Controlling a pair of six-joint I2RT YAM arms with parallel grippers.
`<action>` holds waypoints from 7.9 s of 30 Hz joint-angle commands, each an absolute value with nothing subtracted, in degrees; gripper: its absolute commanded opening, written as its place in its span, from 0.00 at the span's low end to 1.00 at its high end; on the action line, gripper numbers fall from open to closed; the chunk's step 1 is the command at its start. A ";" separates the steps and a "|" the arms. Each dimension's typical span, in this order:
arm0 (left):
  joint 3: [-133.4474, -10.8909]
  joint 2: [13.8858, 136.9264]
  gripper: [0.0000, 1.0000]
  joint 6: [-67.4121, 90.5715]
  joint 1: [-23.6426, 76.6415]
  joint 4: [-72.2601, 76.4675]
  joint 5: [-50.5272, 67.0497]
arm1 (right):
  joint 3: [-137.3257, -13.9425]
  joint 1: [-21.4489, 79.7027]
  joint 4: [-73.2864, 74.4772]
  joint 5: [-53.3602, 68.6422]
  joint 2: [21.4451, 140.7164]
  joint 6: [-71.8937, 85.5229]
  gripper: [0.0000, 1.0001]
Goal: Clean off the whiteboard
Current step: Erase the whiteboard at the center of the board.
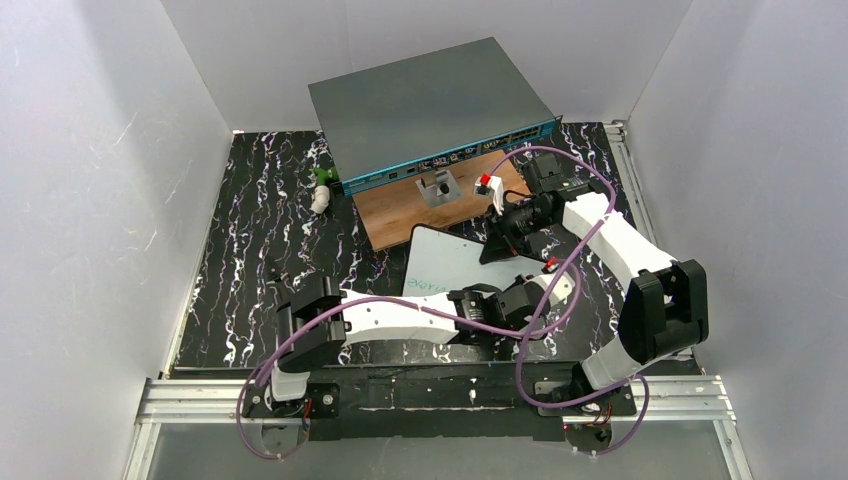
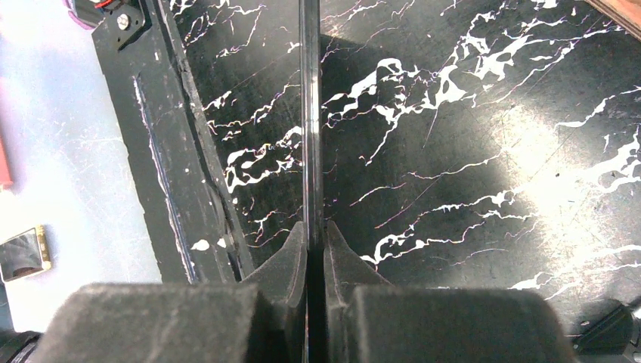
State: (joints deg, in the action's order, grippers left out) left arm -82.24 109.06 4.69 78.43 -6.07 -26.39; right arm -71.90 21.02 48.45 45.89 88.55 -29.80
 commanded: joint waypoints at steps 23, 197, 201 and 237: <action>-50.78 79.92 0.00 38.53 76.34 7.99 -30.86 | -63.65 21.88 32.87 49.78 87.17 -11.22 0.01; -53.40 82.78 0.00 33.66 74.10 -0.48 -25.68 | -61.70 23.03 30.07 43.58 85.26 -6.79 0.01; -45.81 71.11 0.00 32.51 69.14 -0.36 -26.37 | -63.90 23.03 36.05 44.71 85.37 -15.49 0.01; -21.08 76.47 0.00 22.42 66.28 34.11 -43.13 | -66.81 21.01 43.98 49.01 85.75 -24.24 0.01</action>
